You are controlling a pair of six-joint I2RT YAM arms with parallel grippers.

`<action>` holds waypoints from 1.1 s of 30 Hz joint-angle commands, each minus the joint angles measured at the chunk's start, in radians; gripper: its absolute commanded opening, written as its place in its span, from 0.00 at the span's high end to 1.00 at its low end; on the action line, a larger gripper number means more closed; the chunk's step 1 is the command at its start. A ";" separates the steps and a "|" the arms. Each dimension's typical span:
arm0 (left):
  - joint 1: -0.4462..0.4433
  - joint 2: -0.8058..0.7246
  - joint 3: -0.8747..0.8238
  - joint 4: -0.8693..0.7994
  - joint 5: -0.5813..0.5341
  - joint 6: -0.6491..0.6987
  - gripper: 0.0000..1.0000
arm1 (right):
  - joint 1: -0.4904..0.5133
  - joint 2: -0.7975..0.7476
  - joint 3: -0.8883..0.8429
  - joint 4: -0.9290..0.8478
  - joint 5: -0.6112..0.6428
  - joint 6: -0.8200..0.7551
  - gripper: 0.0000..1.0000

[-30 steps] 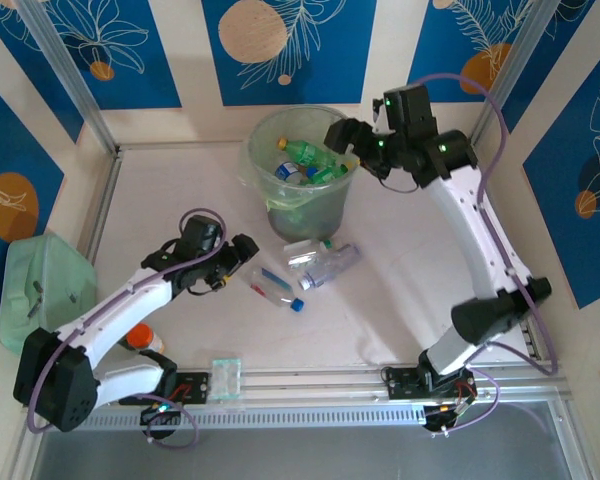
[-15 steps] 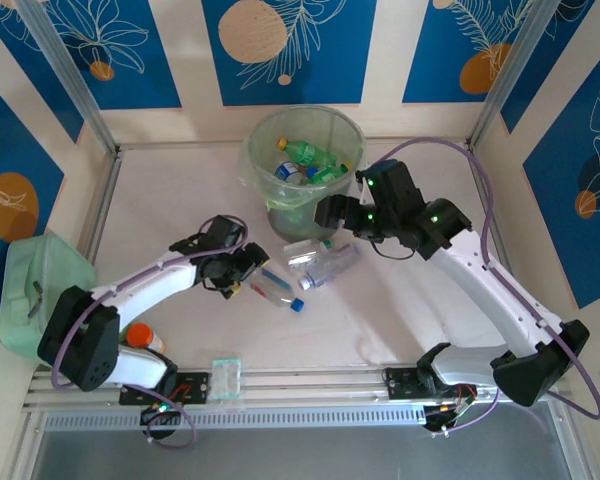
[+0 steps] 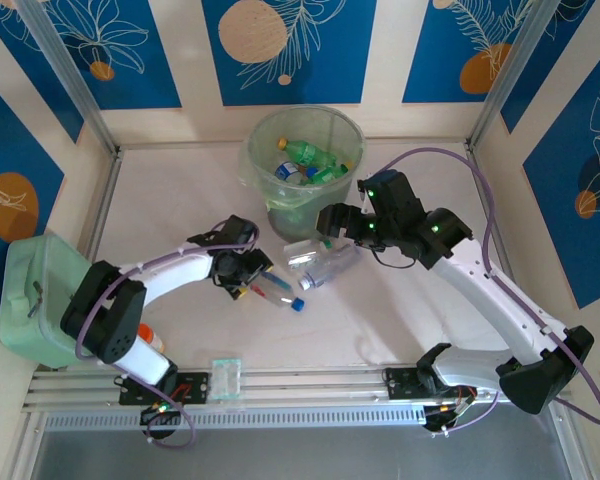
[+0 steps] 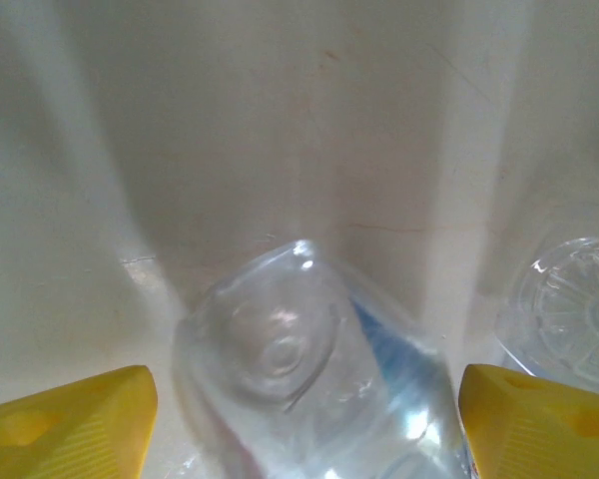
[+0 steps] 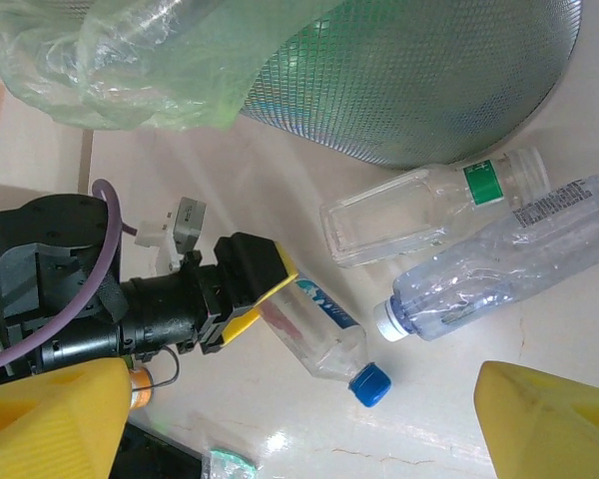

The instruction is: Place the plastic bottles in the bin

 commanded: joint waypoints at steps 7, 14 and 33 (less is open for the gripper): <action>-0.006 0.035 0.009 0.019 0.047 -0.006 0.38 | 0.028 -0.012 -0.003 0.004 0.004 0.002 0.12; 0.001 0.001 0.012 0.039 0.085 0.039 0.49 | 0.043 -0.012 0.012 0.000 -0.009 -0.026 0.12; 0.125 -0.394 0.331 -0.100 0.349 0.585 0.48 | 0.169 0.092 0.193 -0.038 -0.120 -0.215 0.04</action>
